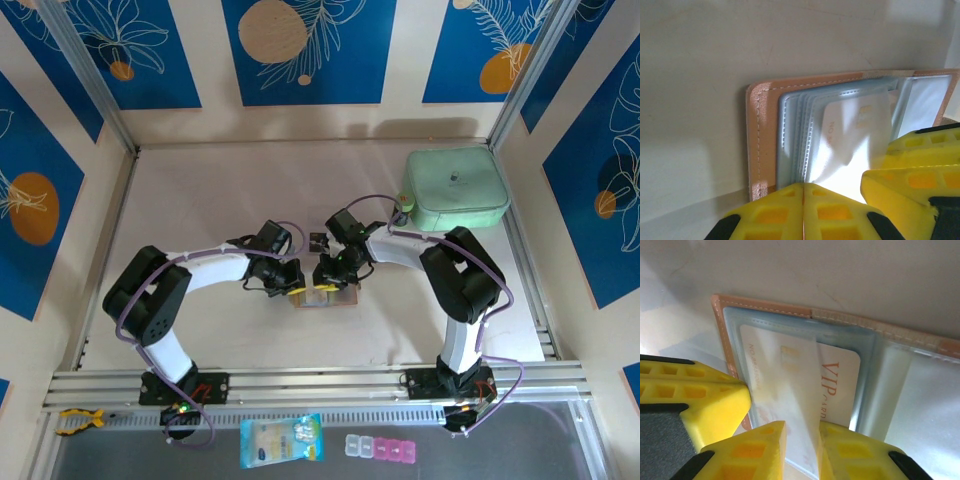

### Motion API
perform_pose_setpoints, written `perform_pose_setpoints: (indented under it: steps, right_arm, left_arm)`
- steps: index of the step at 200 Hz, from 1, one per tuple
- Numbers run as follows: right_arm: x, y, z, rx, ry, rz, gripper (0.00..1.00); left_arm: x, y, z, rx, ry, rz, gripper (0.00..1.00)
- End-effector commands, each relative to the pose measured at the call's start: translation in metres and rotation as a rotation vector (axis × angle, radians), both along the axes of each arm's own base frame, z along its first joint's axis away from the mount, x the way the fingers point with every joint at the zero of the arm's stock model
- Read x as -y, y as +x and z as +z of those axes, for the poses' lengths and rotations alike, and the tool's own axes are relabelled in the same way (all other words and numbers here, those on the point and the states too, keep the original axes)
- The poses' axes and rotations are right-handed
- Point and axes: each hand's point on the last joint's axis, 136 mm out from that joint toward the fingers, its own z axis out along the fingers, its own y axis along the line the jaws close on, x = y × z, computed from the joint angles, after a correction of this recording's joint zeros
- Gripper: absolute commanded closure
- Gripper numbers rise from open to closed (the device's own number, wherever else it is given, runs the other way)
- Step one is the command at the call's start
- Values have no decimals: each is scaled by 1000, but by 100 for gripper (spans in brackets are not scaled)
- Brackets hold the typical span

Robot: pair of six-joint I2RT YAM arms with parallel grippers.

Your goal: Take the credit cards out of the card holder

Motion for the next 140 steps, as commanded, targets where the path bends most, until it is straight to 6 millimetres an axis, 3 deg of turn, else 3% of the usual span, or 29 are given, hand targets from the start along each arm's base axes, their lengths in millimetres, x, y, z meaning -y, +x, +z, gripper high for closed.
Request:
perform_pose_setpoints:
  steps: [1, 140]
  right_arm:
    - [9, -2, 1, 15, -59, 11, 76]
    - [14, 0, 7, 32, -84, 9, 75]
  left_arm:
    - [-13, -9, -15, -41, 62, -4, 91]
    - [-13, -2, -2, -10, 75, -14, 91]
